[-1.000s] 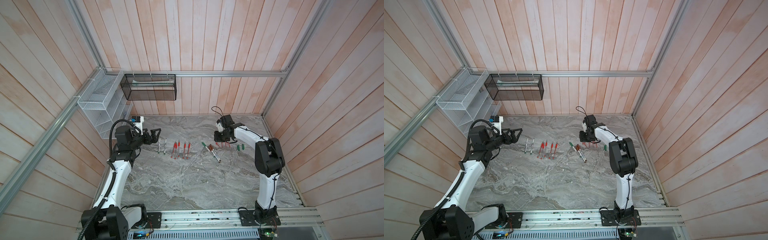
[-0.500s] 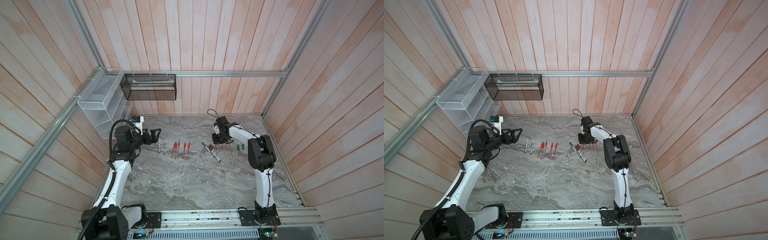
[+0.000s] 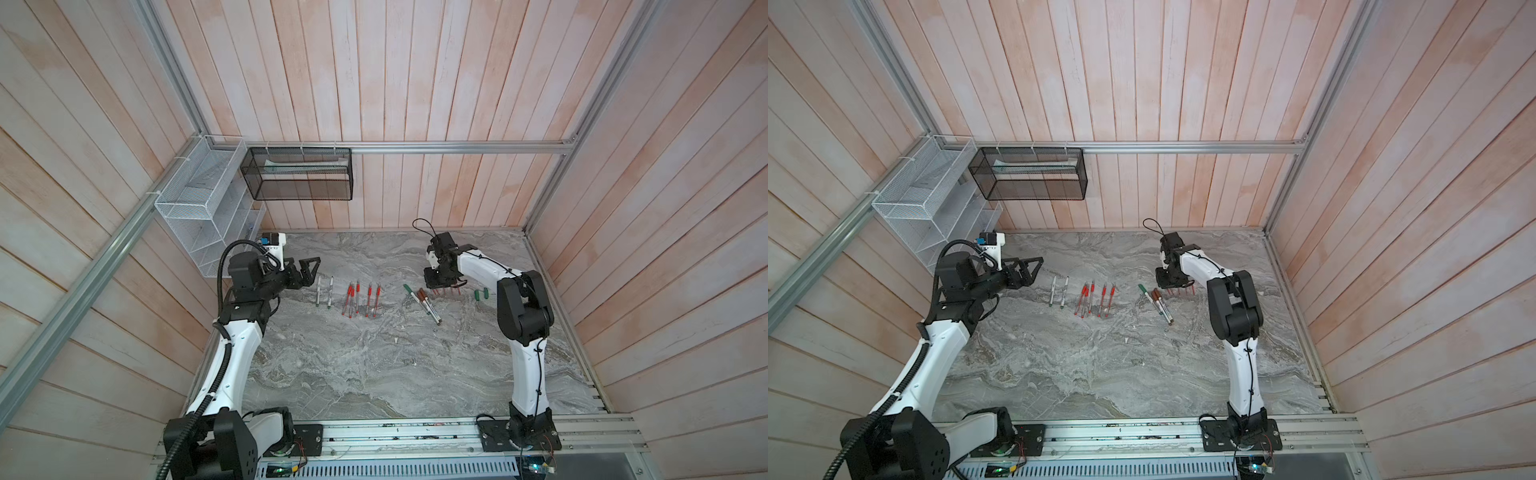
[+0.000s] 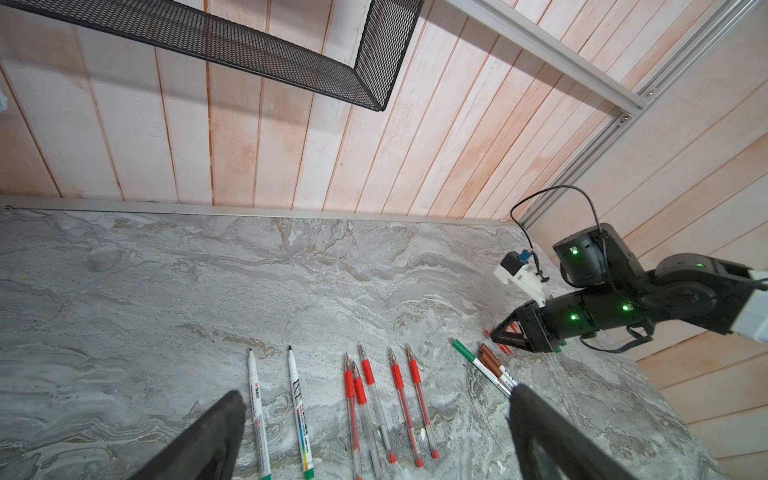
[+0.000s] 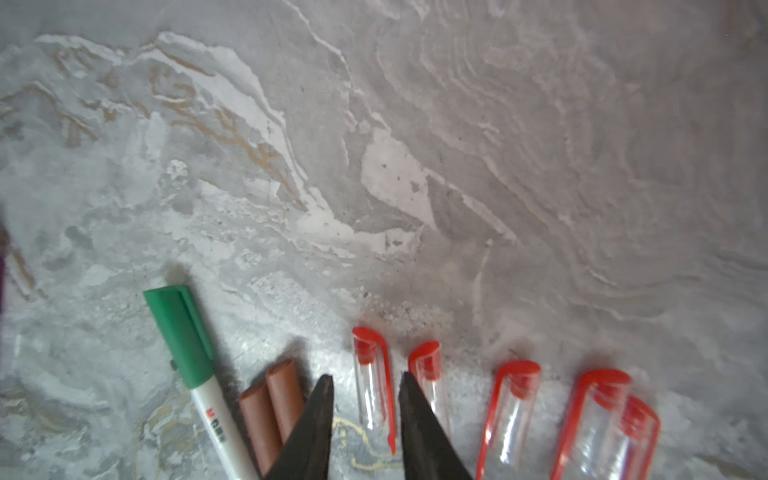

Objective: Open the pen caps
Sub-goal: 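Move the right gripper to the pile and close it on a green-capped marker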

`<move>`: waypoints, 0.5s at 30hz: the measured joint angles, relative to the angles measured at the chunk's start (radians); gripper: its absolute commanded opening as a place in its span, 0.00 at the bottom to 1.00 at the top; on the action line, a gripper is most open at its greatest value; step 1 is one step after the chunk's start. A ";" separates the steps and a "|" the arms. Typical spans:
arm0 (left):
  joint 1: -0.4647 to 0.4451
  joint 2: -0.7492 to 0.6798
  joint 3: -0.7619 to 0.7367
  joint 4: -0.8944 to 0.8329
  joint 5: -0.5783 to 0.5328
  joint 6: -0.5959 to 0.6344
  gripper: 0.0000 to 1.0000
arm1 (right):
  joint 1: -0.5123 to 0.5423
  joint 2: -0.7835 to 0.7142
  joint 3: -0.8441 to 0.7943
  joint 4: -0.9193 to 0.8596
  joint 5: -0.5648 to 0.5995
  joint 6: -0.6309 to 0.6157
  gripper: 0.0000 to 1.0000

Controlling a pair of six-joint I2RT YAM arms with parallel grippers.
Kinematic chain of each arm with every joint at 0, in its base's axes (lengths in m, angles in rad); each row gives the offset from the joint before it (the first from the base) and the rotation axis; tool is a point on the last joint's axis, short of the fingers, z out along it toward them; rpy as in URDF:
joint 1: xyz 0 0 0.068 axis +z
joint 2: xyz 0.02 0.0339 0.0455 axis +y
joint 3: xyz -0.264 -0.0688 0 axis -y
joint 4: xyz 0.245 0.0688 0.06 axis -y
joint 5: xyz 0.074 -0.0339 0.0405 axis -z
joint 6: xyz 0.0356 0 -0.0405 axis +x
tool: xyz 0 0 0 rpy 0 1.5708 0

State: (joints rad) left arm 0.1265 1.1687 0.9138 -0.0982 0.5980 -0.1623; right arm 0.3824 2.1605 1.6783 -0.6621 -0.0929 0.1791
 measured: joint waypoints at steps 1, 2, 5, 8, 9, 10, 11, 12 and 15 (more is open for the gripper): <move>0.001 0.000 -0.001 0.002 0.000 0.000 1.00 | 0.003 -0.015 -0.003 -0.001 0.003 0.000 0.30; 0.003 0.000 -0.002 0.002 0.000 -0.001 1.00 | 0.005 -0.029 -0.003 -0.004 0.003 0.000 0.30; 0.007 0.000 -0.002 0.001 0.001 -0.005 1.00 | 0.017 -0.071 -0.003 -0.009 0.008 0.001 0.30; 0.011 0.000 -0.003 0.002 0.001 -0.007 1.00 | 0.038 -0.109 -0.007 -0.008 0.009 0.001 0.30; 0.011 0.000 -0.004 0.002 0.001 -0.007 1.00 | 0.046 -0.116 -0.007 -0.008 0.009 0.001 0.30; 0.011 0.000 -0.004 0.001 0.001 -0.007 1.00 | 0.055 -0.119 -0.006 -0.009 0.009 0.001 0.30; 0.013 0.000 -0.004 0.001 0.001 -0.007 1.00 | 0.064 -0.119 -0.004 -0.014 0.009 0.002 0.30; 0.013 0.000 -0.004 0.001 0.001 -0.007 1.00 | 0.073 -0.117 -0.002 -0.018 0.009 0.002 0.30; 0.013 0.000 -0.008 0.006 0.001 -0.008 1.00 | 0.099 -0.108 0.003 -0.026 0.009 0.002 0.30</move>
State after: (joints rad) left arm 0.1394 1.1687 0.9062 -0.0925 0.5991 -0.1699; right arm 0.4816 2.0529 1.6814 -0.6880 -0.0841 0.1806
